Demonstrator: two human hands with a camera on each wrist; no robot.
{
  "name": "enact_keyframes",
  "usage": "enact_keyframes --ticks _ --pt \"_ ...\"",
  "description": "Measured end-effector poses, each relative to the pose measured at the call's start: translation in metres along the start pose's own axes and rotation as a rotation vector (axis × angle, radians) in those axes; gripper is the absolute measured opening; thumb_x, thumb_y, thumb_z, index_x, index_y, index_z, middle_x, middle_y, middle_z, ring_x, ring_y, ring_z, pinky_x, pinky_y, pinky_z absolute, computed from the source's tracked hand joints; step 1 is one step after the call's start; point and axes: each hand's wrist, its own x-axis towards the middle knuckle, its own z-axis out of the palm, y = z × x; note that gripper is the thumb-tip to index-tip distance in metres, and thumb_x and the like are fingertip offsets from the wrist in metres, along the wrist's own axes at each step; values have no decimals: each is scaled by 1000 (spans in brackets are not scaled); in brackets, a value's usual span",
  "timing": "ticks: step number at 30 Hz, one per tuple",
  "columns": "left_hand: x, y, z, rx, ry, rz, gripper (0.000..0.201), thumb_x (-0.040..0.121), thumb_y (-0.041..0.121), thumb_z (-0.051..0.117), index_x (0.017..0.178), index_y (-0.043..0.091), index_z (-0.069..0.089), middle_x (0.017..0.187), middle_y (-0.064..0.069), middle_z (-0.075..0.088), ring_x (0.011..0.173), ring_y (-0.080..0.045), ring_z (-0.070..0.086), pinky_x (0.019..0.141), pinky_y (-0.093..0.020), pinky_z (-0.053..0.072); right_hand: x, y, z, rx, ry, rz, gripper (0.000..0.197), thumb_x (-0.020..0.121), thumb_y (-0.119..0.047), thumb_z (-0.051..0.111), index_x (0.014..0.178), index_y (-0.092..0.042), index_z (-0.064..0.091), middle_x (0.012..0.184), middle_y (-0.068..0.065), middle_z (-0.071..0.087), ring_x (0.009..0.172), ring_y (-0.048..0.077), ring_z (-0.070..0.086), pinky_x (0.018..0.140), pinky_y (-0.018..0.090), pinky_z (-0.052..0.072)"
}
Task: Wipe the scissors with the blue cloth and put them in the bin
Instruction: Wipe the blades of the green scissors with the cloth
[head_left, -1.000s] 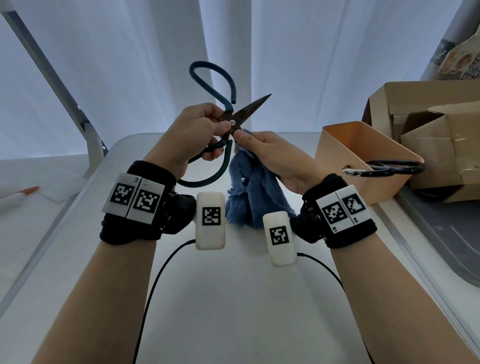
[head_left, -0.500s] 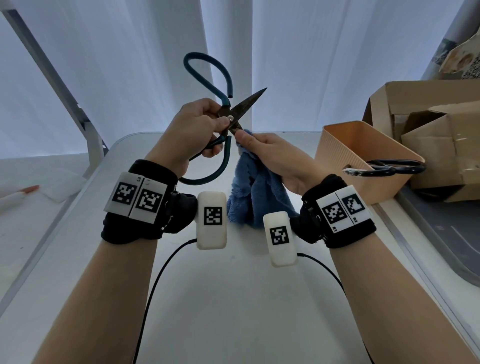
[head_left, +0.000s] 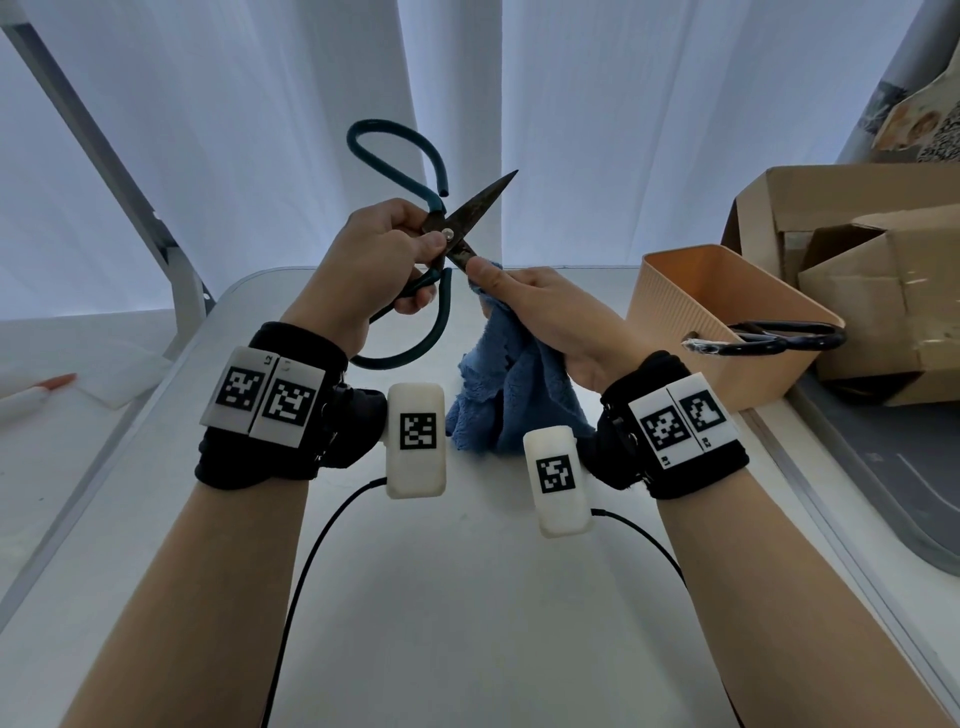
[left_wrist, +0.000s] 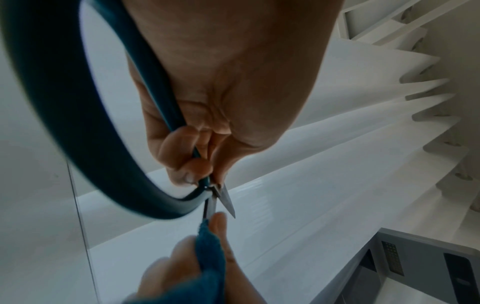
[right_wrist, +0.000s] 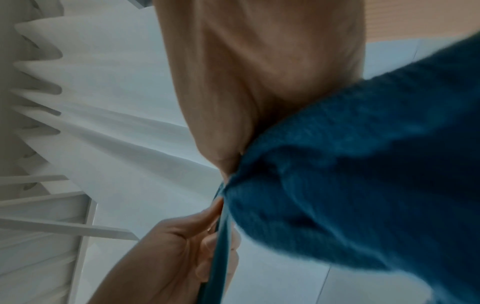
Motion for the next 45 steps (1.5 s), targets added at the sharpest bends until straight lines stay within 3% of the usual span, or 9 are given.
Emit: enact_keyframes --ticks 4,10,18,29,32,34,38,42,45 --pt "0 0 1 7 0 4 9 99 10 57 106 7 61 85 -5 57 46 -12 49 40 -19 37 0 2 -1 -5 -53 21 31 103 -37 51 96 -7 58 86 9 54 82 20 52 84 35 50" --pt "1 1 -1 7 20 4 12 99 9 55 109 4 61 86 -7 56 47 -13 49 41 -20 37 1 2 -3 -50 37 -3 52 98 -49 55 53 -21 50 52 -11 46 45 3 42 53 15 38" --pt "0 2 -5 19 8 2 6 99 8 55 102 8 61 84 -7 56 46 -13 50 41 -19 38 3 3 -3 -45 -66 -1 39 99 -48 54 86 -12 56 75 2 47 63 11 44 74 28 41" --pt "2 0 -6 4 51 17 11 99 8 55 108 5 60 86 -7 58 48 -15 51 42 -21 38 4 4 -9 -14 -39 47 35 97 -48 55 77 -20 63 70 -8 58 60 3 54 69 20 46" --pt "4 -1 -14 -13 135 29 9 99 8 52 105 8 59 90 -6 57 53 -15 50 43 -19 40 2 3 -15 -41 56 84 32 98 -46 55 77 -24 65 70 -13 64 65 1 60 67 16 48" --pt "4 -1 -23 -22 173 24 10 100 8 50 103 10 59 89 -4 56 53 -13 49 44 -19 39 3 4 -21 -23 219 115 36 99 -45 54 82 -16 65 80 -4 66 77 11 64 74 24 54" --pt "3 -1 -27 13 88 -9 11 100 8 51 104 8 62 86 -5 58 50 -12 51 42 -19 38 6 1 -25 199 502 81 35 101 -41 52 80 -16 64 86 2 67 88 17 66 85 32 55" --pt "2 -1 -13 87 -23 -37 8 99 10 55 102 8 62 88 -6 58 48 -12 51 42 -20 38 5 -6 -23 465 526 16 28 102 -36 52 88 -16 65 93 3 70 90 18 68 81 33 59" --pt "1 -1 -6 102 -68 -46 6 99 9 55 99 8 61 87 -8 57 47 -13 50 42 -20 37 7 -12 -18 533 400 -6 32 102 -37 51 106 -11 69 106 8 73 101 20 70 88 32 59"
